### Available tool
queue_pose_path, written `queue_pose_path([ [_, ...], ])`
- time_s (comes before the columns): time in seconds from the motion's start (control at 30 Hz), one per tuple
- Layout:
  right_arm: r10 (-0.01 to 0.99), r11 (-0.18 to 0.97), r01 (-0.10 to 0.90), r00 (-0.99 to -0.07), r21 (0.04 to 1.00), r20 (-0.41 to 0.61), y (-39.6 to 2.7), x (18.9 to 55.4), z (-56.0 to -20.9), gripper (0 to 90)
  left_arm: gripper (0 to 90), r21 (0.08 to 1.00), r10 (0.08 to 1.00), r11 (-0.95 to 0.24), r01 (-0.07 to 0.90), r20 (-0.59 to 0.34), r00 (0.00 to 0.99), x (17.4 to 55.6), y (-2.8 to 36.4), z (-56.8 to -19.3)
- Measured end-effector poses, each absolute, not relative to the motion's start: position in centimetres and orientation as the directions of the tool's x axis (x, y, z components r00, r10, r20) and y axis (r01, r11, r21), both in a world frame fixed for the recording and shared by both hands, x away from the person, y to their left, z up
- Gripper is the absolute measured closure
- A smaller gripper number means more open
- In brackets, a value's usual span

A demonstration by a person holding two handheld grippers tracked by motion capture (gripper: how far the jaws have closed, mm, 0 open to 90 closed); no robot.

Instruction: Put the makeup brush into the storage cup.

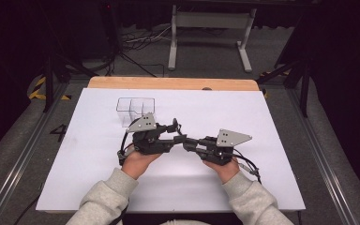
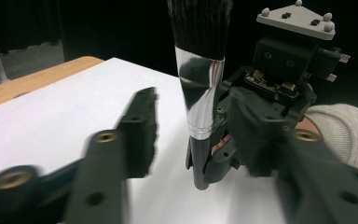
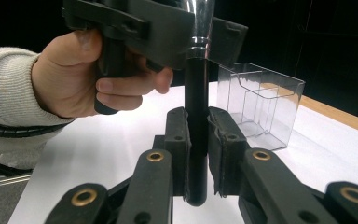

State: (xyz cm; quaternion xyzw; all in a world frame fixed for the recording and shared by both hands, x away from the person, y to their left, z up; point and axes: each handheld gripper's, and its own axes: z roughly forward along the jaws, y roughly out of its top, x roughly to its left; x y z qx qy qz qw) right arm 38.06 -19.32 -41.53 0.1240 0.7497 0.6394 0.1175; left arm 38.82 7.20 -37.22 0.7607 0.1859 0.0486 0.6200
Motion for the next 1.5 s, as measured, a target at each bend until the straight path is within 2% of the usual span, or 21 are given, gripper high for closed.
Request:
queue_pose_path([
  [0.2, 0.339, 0.157, 0.035, -0.941, 0.987, -0.020, -19.4, 38.1, -41.6, 79.1, 73.6, 0.960, 0.362, -0.185, 0.209, -0.131, 0.923, 38.5, 7.2, -37.1],
  [0.6, 0.358, 0.172, 0.008, -0.932, 0.985, -0.055, -19.2, 37.8, -41.5, 77.9, 77.2, 0.955, 0.352, -0.189, 0.230, -0.152, 0.923, 38.3, 7.2, -36.8],
  [0.7, 0.367, 0.177, -0.001, -0.928, 0.984, -0.067, -19.2, 37.7, -41.4, 67.0, 77.5, 0.957, 0.362, -0.201, 0.211, -0.128, 0.923, 38.2, 7.2, -36.5],
  [0.73, 0.373, 0.179, -0.006, -0.925, 0.984, -0.073, -19.3, 37.6, -41.3, 57.6, 77.6, 0.957, 0.365, -0.196, 0.214, -0.132, 0.922, 38.3, 7.3, -36.4],
  [0.8, 0.431, 0.159, 0.019, -0.901, 0.987, -0.052, -19.3, 37.6, -41.2, 30.1, 77.6, 0.958, 0.370, -0.195, 0.212, -0.129, 0.920, 38.4, 7.4, -36.1],
  [0.87, 0.439, 0.147, 0.031, -0.898, 0.989, -0.037, -19.4, 37.7, -41.2, 28.8, 77.6, 0.956, 0.372, -0.193, 0.222, -0.138, 0.918, 38.4, 7.4, -36.0],
  [0.9, 0.435, 0.155, 0.021, -0.899, 0.988, -0.049, -19.6, 37.6, -41.1, 24.0, 77.6, 0.956, 0.376, -0.195, 0.217, -0.131, 0.917, 38.5, 7.5, -35.9],
  [0.93, 0.435, 0.155, 0.021, -0.899, 0.988, -0.049, -19.6, 37.6, -41.1, 24.0, 77.6, 0.957, 0.379, -0.200, 0.212, -0.124, 0.917, 38.6, 7.5, -35.7],
  [1.0, 0.464, 0.152, 0.023, -0.884, 0.988, -0.051, -19.7, 37.5, -40.9, 14.8, 77.7, 0.955, 0.394, -0.206, 0.216, -0.121, 0.911, 38.7, 7.7, -35.4],
  [1.03, 0.464, 0.152, 0.023, -0.884, 0.988, -0.051, -19.7, 37.5, -40.9, 14.8, 77.6, 0.955, 0.394, -0.206, 0.216, -0.121, 0.911, 38.7, 7.7, -35.4],
  [1.2, 0.511, 0.125, 0.048, -0.859, 0.991, -0.023, -20.4, 37.6, -40.7, 1.9, 77.6, 0.956, 0.439, -0.184, 0.230, -0.130, 0.889, 39.1, 8.3, -34.7],
  [1.3, 0.537, 0.102, 0.070, -0.843, 0.992, 0.004, -21.1, 37.7, -40.8, 0.4, 77.6, 0.957, 0.460, -0.182, 0.226, -0.120, 0.880, 39.3, 8.6, -34.5],
  [1.5, 0.557, 0.106, 0.048, -0.830, 0.993, -0.019, -22.1, 37.5, -40.7, 0.4, 77.7, 0.956, 0.512, -0.182, 0.232, -0.109, 0.852, 39.9, 9.4, -34.0],
])
